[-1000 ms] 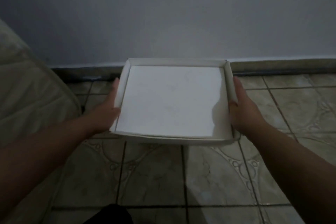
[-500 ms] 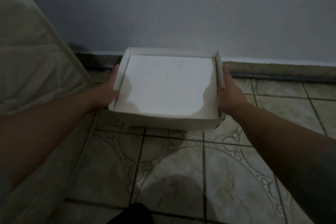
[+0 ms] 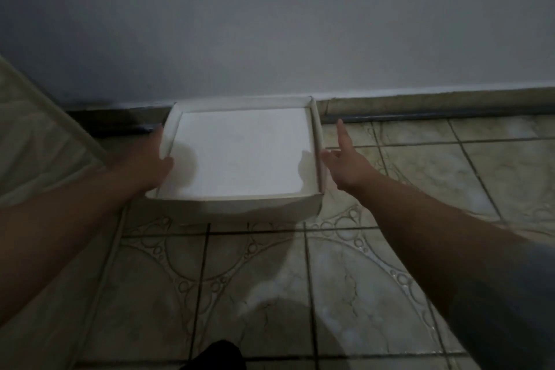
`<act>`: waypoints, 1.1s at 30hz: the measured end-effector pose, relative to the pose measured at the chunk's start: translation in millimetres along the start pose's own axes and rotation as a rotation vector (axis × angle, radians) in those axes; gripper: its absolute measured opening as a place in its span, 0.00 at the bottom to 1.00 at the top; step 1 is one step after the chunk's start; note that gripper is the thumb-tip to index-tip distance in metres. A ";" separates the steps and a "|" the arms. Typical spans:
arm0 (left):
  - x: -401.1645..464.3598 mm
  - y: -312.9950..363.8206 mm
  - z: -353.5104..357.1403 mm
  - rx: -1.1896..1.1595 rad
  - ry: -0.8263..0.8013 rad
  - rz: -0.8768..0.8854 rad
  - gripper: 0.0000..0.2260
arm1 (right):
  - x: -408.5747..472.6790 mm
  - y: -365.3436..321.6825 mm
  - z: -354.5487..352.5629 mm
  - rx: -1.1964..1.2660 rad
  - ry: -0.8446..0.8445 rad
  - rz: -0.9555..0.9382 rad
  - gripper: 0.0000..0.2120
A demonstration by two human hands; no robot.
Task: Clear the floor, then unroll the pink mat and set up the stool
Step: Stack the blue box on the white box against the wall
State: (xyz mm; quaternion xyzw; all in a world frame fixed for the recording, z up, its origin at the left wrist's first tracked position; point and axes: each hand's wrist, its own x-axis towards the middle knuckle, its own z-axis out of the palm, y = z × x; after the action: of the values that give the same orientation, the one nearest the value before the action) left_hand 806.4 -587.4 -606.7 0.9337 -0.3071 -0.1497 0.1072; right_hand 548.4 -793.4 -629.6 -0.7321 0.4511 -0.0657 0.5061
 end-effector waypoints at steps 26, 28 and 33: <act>-502.2 455.5 233.6 0.052 -1.087 1.435 0.34 | -625.7 297.8 -109.9 0.100 1.531 0.930 0.34; -538.1 441.7 252.4 0.176 -1.170 1.516 0.35 | -649.2 307.3 -70.0 0.094 1.640 1.043 0.34; -587.5 419.4 283.7 0.356 -1.367 1.517 0.38 | -653.8 312.4 -8.0 0.272 1.777 1.189 0.40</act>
State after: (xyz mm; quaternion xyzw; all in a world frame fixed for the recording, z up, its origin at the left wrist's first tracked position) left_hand 31.0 -593.1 -623.2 0.2132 -0.8275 -0.4931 -0.1633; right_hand -23.6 -348.6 -640.2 -0.0235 0.9296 -0.3670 0.0253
